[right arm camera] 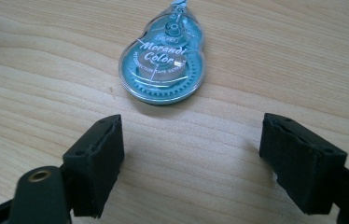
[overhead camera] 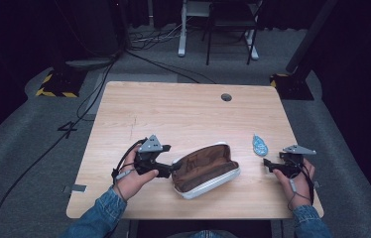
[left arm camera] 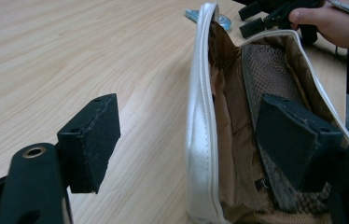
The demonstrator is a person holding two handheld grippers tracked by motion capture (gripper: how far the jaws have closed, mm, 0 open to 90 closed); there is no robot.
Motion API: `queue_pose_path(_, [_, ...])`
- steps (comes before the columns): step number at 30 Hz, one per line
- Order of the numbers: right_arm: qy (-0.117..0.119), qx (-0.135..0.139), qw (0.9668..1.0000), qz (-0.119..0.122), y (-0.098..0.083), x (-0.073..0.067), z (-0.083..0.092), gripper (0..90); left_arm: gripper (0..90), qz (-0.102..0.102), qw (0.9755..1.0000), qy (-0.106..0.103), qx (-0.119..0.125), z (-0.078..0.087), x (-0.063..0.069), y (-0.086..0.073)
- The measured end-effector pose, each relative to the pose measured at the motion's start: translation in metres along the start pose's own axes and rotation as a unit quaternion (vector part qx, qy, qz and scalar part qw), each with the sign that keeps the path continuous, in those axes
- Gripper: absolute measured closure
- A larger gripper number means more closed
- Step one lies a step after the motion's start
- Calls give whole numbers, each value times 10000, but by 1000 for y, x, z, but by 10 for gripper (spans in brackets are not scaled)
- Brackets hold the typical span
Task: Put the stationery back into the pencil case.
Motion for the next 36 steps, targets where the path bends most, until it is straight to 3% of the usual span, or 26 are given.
queue_pose_path(7, [29, -12, 10000, 31, 1, 0, -1, 200, 214, 48, 9996, 276, -10, 20, -4, -11])
queue_pose_path(11, [7, -106, 9999, -10, 3, -1, -2, 194, 208, 77, 9985, 537, -33, 33, -11, -18])
queue_pose_path(12, [46, -191, 9998, -43, 4, -2, -1, 218, 196, 27, 9977, 680, -78, 39, -15, -23])
queue_pose_path(14, [129, -198, 9997, -62, 5, -3, 0, 230, 191, 11, 9970, 760, -124, 42, -18, -25])
queue_pose_path(16, [190, -250, 9995, -34, 8, -5, 1, 217, 187, 133, 9961, 856, -160, 47, -25, -32])
queue_pose_path(20, [253, -419, 9986, 206, 15, -9, 3, 209, 178, 256, 9935, 1061, -318, 53, -36, -44])
queue_pose_path(28, [349, -497, 9977, 302, 36, -15, 3, 211, 175, 451, 9868, 1419, -645, 60, -63, -73])
queue_pose_path(31, [365, -498, 9975, 343, 42, -17, 3, 212, 174, 704, 9847, 1444, -669, 61, -73, -85])
queue_pose_path(36, [377, -582, 9967, 413, 50, -20, 2, 208, 176, 921, 9807, 1571, -709, 64, -84, -96])
Point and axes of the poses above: each handheld gripper's, and its own axes: z roughly backward along the jaws, y roughly out of its top, x roughly to its right, the point moved 5 cm from there along -z, roughly forward along the jaws, and after that the axes turned 5 degrees about -y, right-handed, at the moved point
